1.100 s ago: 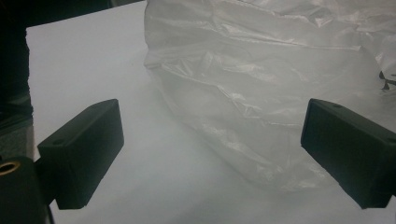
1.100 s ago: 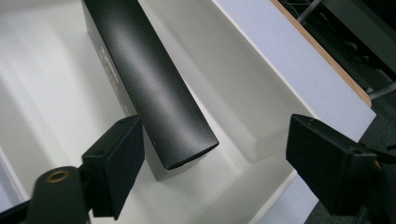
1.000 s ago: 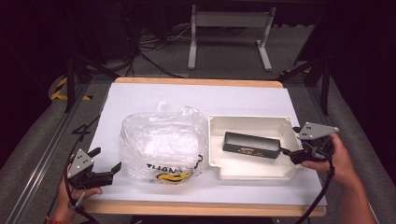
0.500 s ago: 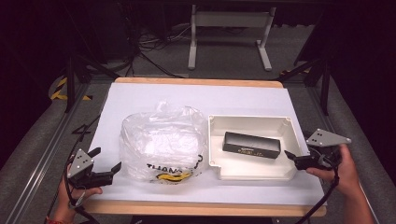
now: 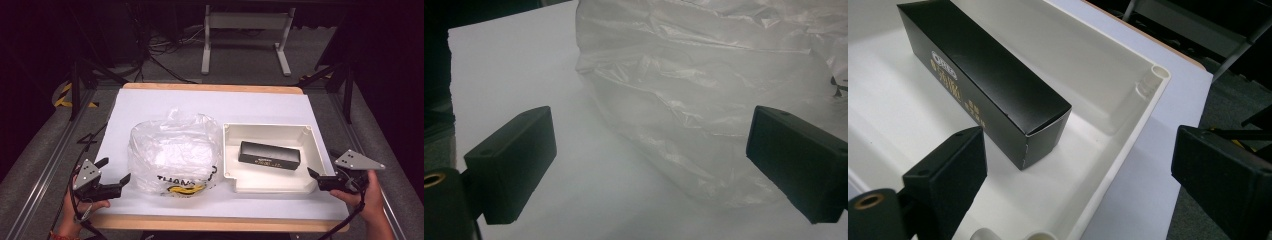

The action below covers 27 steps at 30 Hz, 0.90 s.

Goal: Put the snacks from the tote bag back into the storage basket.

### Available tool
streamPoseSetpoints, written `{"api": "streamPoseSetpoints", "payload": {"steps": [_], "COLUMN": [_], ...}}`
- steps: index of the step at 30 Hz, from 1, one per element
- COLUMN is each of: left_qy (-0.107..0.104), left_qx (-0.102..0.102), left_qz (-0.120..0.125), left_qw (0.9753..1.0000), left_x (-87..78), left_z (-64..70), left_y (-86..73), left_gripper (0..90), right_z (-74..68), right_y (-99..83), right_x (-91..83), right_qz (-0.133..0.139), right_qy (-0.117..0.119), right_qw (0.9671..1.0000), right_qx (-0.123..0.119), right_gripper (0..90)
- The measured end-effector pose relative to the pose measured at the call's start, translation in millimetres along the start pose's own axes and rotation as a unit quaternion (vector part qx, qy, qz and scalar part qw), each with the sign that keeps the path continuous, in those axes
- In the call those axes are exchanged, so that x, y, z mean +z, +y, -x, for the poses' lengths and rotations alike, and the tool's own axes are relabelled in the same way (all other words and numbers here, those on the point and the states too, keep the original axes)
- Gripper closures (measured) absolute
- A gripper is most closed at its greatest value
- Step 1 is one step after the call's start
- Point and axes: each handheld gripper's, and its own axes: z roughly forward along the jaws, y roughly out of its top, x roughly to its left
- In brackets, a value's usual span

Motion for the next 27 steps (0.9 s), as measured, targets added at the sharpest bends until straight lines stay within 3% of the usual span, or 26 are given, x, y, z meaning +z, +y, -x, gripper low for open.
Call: {"api": "streamPoseSetpoints", "payload": {"steps": [9,15,20,27], "left_qy": [0.002,0.004,0.006,0.008], "left_qx": [-0.003,-0.004,-0.007,-0.009], "left_qz": [0.003,0.002,0.003,0.007], "left_qw": [1.0,1.0,1.0,0.9999], "left_x": [-1.4,-0.4,-1.0,-1.4], "left_z": [-1.0,-0.8,-2.4,-3.9], "left_y": [0.3,0.9,0.5,0.5], "left_gripper": [6.7,6.7,6.7,6.7], "right_z": [-7.0,-7.7,-14.2,-20.1], "right_y": [-18.1,-27.3,-35.5,-47.6], "right_x": [-4.2,-5.6,-3.7,-0.6], "right_qz": [0.023,0.031,0.04,0.056], "right_qy": [-0.023,-0.022,-0.03,-0.031], "right_qw": [0.9993,0.9987,0.9983,0.9971], "right_qx": [0.02,0.035,0.029,0.042], "right_gripper": [7.5,7.1,6.7,6.0]}}
